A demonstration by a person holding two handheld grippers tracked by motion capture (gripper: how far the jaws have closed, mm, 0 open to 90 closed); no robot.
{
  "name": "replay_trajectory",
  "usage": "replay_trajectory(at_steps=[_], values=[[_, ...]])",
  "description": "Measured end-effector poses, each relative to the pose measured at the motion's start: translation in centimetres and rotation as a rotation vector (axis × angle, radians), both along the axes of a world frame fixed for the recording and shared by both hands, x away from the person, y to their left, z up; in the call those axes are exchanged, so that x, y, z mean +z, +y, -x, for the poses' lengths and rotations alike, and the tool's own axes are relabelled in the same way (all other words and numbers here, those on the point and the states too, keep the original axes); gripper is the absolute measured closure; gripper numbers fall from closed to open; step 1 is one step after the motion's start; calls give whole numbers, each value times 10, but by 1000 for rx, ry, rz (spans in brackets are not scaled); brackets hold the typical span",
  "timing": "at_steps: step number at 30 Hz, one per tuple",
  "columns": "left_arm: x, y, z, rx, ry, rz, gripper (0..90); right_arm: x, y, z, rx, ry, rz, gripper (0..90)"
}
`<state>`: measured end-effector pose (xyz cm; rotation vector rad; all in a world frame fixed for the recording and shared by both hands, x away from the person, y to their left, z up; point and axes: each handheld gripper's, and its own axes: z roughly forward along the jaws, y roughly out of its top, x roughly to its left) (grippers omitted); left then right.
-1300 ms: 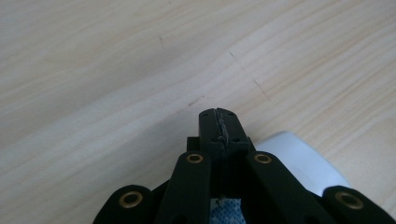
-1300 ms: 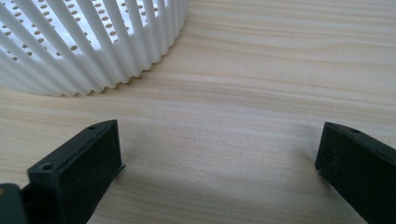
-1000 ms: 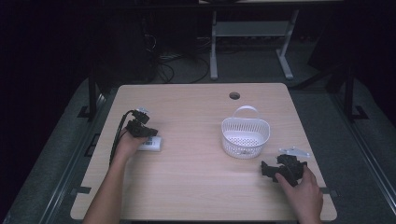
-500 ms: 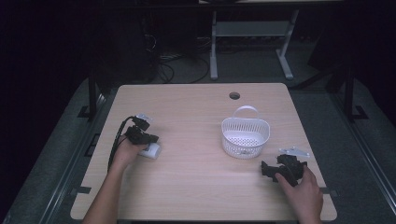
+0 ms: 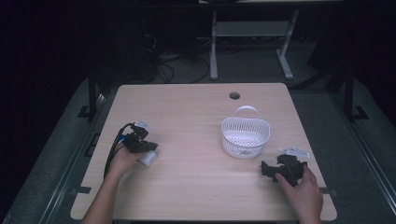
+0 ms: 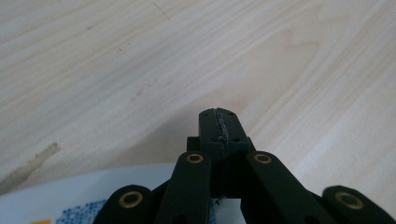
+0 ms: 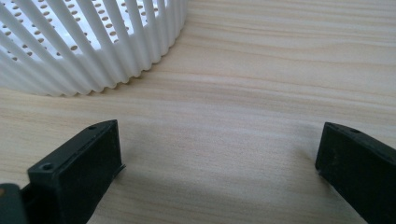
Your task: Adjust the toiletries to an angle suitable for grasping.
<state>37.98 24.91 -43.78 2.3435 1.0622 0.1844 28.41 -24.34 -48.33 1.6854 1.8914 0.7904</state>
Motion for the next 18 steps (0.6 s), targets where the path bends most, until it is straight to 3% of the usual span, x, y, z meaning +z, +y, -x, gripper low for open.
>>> replay_trajectory(at_steps=[5, 13, 18], values=[[1, 4, 12, -8, 0, -12, 900, 0, 0, 0, 0, 0, 0, 0], [1, 12, 23, 5, -4, 41, 900, 0, 0, 0, 0, 0, 0, 0], [16, 23, 25, 29, -49, 57, 900, 0, 0, 0, 0, 0, 0, 0]])
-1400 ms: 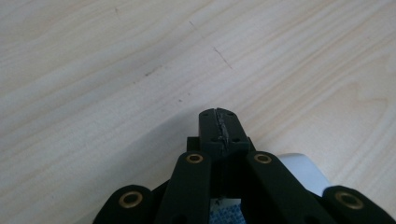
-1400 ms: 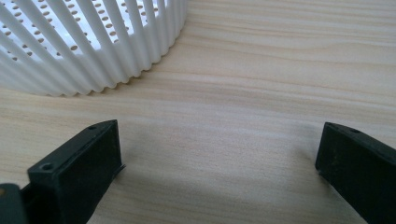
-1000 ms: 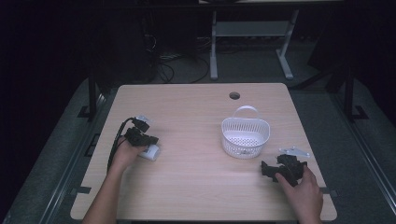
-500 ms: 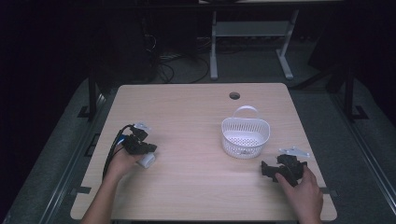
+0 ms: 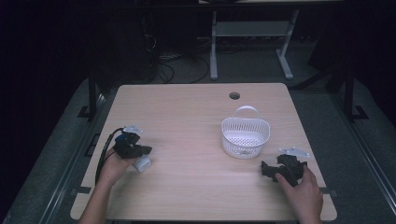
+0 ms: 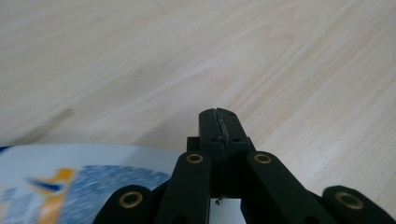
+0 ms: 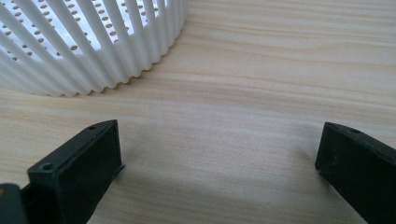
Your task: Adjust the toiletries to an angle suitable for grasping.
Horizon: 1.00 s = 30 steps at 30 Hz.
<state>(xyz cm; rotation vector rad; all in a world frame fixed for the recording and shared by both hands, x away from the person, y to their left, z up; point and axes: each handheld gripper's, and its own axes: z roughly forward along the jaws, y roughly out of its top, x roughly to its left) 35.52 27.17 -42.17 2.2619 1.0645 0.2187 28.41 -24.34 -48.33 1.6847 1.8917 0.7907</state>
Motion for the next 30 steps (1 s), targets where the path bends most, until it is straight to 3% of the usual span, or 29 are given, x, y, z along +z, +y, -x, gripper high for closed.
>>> replay_trajectory(at_steps=[9, 15, 22, 30], values=[[16, 40, -3, 119, -48, 19, 900, 0, 0, 0, 0, 0, 0, 0], [21, 65, -8, 184, -62, -16, 900, 0, 0, 0, -1, 0, 0, 0], [15, 93, -18, 265, -63, -58, 900, 0, 0, 0, 0, 1, 0, 0], [-2, 115, -33, 339, -32, -85, 900, 0, 0, 0, 0, 0, 0, 0]])
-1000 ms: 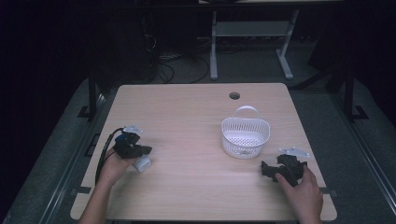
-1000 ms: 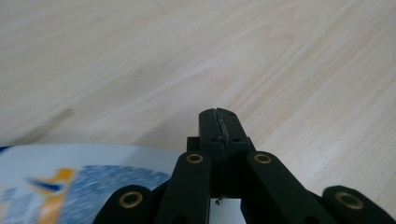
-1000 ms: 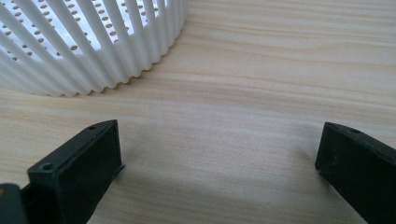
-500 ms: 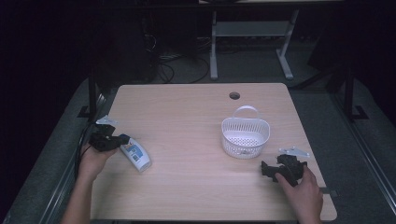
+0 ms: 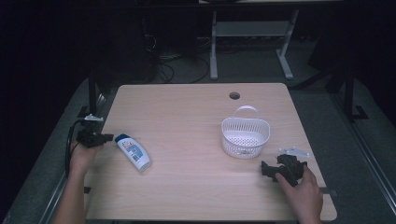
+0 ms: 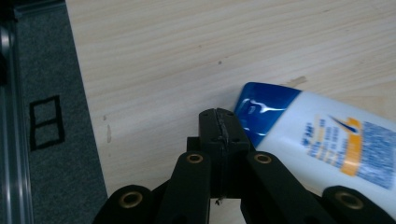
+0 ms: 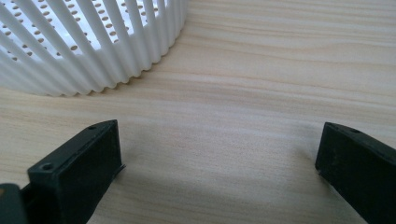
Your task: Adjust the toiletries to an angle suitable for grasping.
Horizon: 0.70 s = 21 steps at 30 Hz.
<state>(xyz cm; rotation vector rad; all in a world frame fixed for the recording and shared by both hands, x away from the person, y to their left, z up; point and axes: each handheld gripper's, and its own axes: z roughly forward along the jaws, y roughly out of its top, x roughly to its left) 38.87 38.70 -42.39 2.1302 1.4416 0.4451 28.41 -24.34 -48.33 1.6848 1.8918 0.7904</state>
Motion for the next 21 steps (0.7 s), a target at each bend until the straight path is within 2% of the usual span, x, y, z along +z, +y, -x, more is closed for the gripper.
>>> replay_trajectory(at_steps=[7, 12, 21], values=[[-14, 0, -5, 24, 28, -3, 900, 0, 0, 0, 0, 0, 0, 0], [-17, -3, -6, 21, 34, -7, 900, 0, 0, 0, -1, 0, 0, 0], [-18, -12, -12, 8, 28, 11, 900, 0, 0, 0, 0, 0, 0, 0]])
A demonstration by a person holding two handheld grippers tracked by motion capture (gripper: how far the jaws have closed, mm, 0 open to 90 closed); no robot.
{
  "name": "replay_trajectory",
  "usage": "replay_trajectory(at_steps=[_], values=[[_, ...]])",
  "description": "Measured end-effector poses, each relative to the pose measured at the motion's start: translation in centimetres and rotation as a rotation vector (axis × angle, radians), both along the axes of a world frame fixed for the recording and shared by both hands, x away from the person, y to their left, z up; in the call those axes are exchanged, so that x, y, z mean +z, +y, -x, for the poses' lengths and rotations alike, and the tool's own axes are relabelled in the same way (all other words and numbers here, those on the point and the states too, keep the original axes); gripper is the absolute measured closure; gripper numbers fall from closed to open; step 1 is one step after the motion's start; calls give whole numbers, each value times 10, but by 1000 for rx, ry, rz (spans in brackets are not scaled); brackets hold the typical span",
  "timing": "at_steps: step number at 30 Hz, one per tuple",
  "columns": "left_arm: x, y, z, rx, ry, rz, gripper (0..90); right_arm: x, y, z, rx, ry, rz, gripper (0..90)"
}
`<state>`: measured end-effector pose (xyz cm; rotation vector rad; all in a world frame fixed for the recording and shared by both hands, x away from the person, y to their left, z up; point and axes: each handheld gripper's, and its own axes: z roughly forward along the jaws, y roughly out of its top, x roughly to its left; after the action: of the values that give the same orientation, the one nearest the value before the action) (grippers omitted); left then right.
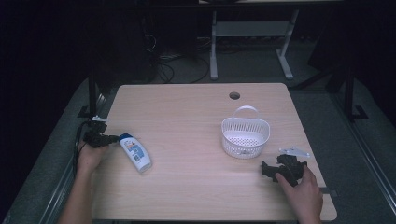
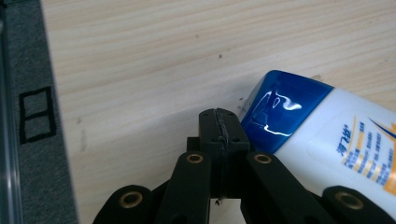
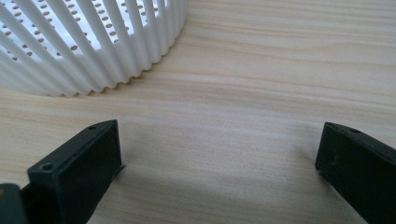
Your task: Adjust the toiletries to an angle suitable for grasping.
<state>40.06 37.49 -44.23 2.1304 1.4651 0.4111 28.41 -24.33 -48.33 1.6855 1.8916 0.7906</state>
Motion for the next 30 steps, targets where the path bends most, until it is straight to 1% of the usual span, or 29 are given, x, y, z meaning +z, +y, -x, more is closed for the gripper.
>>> replay_trajectory(at_steps=[5, 6, 13, 15, 16, 25, 30], values=[[-1, -11, -5, -15, -10, 14, 900, 0, 0, 0, 0, 0, 0, 0], [-1, -12, -5, -18, -7, 15, 900, 0, 0, 0, 0, 0, 0, 0], [-5, -25, -9, -34, -17, 46, 900, 0, 0, 0, 0, 0, 0, 0], [-5, -31, -10, -47, -14, 45, 900, 0, 0, 0, 0, 0, 0, 0], [-5, -34, -11, -51, -17, 52, 900, 0, 0, 0, 0, 0, 0, 0], [-1, -59, -16, -100, -29, 71, 900, 0, 0, 0, 0, 0, 0, 0], [-2, -72, -18, -125, -25, 83, 900, 0, 0, 0, 0, 0, 0, 0]])
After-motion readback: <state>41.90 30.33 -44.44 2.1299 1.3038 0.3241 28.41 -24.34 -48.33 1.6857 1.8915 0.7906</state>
